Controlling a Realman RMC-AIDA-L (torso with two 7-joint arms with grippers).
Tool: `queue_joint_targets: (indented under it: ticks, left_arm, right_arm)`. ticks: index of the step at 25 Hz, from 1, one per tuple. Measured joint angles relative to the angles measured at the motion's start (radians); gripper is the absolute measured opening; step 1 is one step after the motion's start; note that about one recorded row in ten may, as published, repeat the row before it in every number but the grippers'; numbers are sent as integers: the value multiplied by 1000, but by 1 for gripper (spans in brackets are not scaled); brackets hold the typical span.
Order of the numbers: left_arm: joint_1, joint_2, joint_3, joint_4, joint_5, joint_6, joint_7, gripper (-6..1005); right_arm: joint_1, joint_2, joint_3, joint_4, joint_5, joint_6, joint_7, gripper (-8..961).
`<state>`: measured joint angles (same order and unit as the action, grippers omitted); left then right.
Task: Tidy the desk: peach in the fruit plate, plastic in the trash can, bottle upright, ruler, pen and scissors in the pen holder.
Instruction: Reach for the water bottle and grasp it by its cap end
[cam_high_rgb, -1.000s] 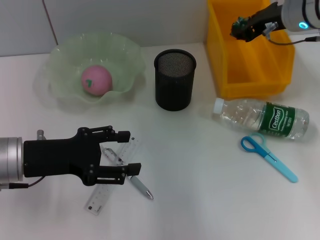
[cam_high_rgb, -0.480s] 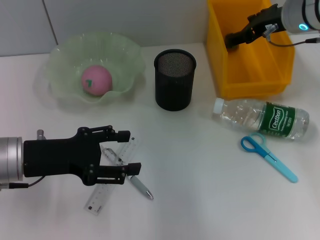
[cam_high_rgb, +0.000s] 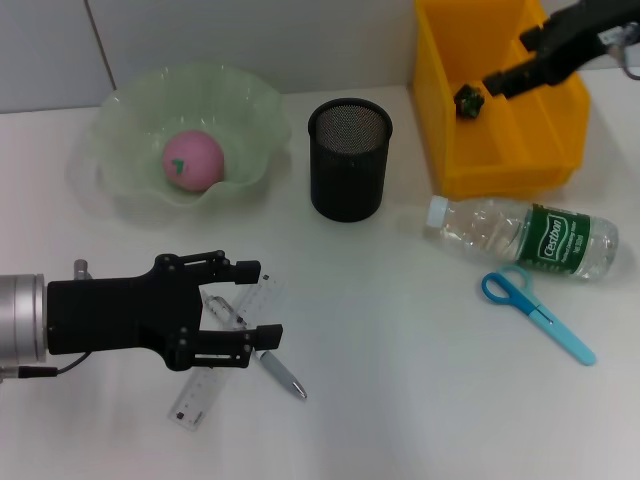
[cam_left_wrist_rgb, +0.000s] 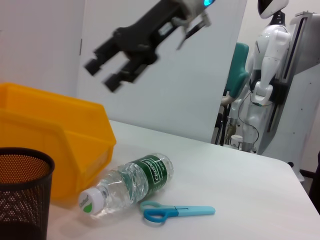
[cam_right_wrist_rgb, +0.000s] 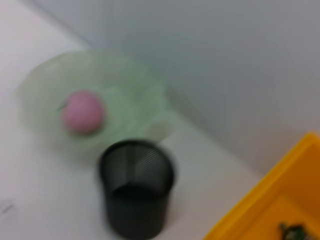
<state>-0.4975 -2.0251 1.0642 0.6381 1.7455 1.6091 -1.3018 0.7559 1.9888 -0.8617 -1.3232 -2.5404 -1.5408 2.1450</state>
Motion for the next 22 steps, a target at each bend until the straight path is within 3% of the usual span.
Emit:
queue_joint_targets:
  ticks: [2, 7, 14, 22]
  left_arm:
    - [1, 0, -2, 0, 0, 0, -4, 827]
    - [4, -4, -14, 0, 0, 0, -7, 827]
    - [4, -12, -25, 0, -1, 0, -19, 827]
    - [5, -20, -49, 0, -1, -2, -21, 826]
  right_arm:
    - [31, -21, 22, -5, -28, -153, -40, 766]
    - [62, -25, 2, 30, -129, -237, -94, 767]
    - [109, -26, -23, 161, -229, -222, -145, 767]
    - [115, -16, -153, 292, -296, -96, -173, 767]
